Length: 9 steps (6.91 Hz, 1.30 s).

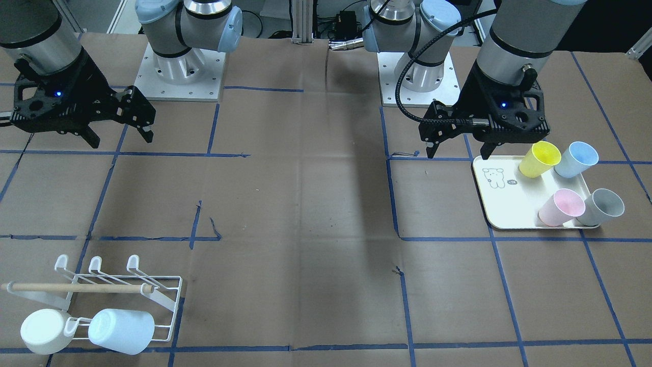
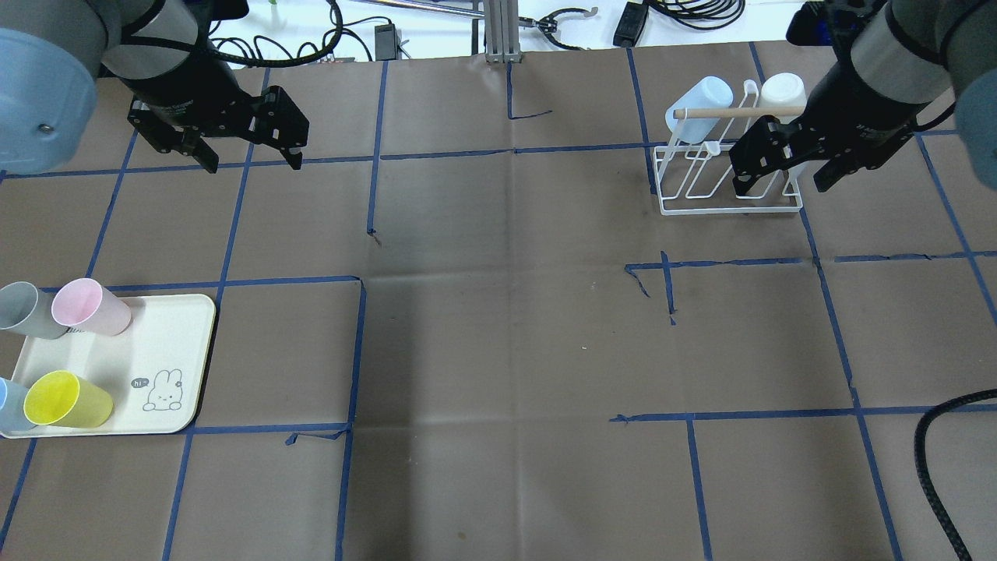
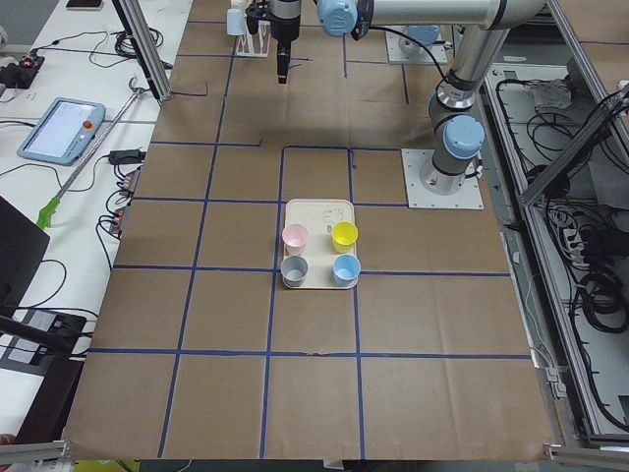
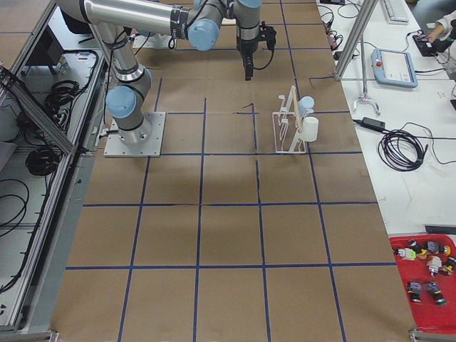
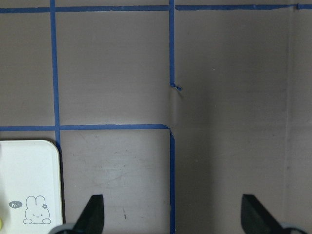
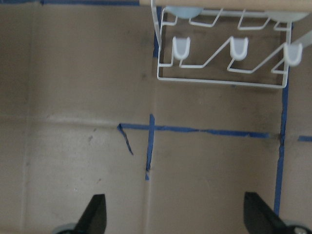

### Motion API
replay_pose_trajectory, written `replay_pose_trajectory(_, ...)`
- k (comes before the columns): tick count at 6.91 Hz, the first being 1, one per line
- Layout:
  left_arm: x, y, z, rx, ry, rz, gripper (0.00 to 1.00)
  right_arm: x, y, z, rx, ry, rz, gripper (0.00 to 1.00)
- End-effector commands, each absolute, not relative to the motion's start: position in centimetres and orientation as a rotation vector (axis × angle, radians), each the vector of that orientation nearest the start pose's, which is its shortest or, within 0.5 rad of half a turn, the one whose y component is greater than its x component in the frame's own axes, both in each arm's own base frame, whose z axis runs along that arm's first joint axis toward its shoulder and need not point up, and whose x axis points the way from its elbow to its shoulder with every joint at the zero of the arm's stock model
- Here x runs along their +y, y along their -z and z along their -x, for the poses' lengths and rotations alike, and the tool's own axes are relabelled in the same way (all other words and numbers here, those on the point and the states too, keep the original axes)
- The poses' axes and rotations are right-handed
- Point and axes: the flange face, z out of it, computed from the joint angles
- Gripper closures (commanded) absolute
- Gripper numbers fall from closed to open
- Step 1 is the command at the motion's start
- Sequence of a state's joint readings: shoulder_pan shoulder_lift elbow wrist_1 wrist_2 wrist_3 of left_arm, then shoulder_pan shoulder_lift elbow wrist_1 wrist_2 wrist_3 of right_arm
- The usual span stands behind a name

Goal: Transfer IKEA cup to right arm and place on rack

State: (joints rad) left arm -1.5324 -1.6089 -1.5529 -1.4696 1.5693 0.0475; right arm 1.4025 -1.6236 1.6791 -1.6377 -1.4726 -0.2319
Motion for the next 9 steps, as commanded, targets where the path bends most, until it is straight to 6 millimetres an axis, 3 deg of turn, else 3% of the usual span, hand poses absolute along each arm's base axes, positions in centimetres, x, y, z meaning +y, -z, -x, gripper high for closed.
replay_pose_trajectory(1, -52.0, -48.7, 11.3, 3.136, 0.125, -0.014, 0.01, -47.8, -48.6, -7.0, 3.224, -0.041, 0.061, 0.00)
replay_pose_trajectory(3, -52.0, -48.7, 11.3, 3.136, 0.125, -0.014, 0.01, -46.9, -48.8, -12.9, 3.223, 0.014, -0.074, 0.00)
replay_pose_trajectory(4, -52.0, -48.8, 11.4, 3.137, 0.128, -0.015, 0.01, -46.5, -48.7, -15.0, 3.211, 0.032, -0.050, 0.00)
replay_pose_trajectory(6, -52.0, -48.7, 11.3, 3.134, 0.125, -0.014, 0.01, -46.2, -49.2, -16.1, 3.104, 0.039, -0.045, 0.00)
replay_pose_trajectory(9, -52.0, -48.7, 11.3, 3.136, 0.125, -0.014, 0.01, -46.3, -49.2, -16.0, 3.115, 0.038, -0.033, 0.00)
